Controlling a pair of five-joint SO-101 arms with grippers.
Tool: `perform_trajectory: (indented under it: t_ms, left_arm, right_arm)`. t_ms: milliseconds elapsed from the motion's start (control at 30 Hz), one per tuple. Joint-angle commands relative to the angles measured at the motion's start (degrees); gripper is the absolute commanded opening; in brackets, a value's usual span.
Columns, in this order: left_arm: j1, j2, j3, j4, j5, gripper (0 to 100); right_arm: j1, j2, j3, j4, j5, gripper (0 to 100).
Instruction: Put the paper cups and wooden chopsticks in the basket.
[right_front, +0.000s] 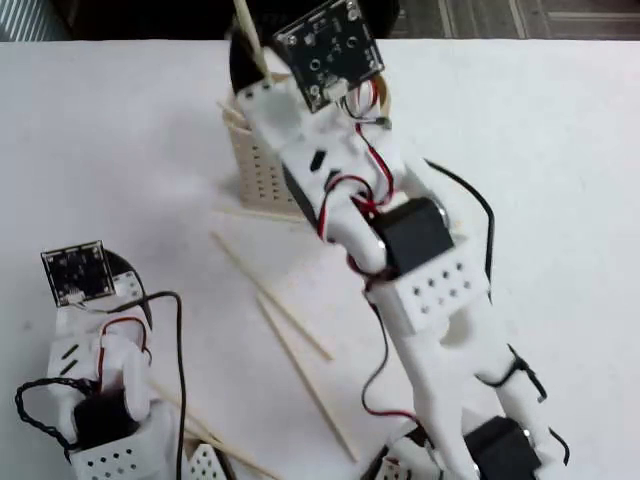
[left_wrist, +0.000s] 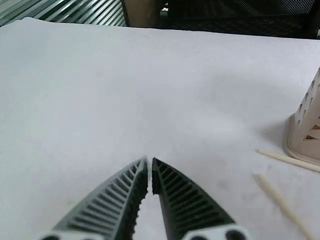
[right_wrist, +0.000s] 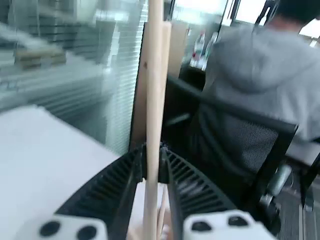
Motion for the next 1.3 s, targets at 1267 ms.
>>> perform_trajectory:
  t_ms: [1267]
  left_arm:
    - [-0.04,-0.84,-1.41,0.09,-0.62,4]
  right_arm:
    - [3.12,-22.81,21.19,43.30,-0.09,2.0]
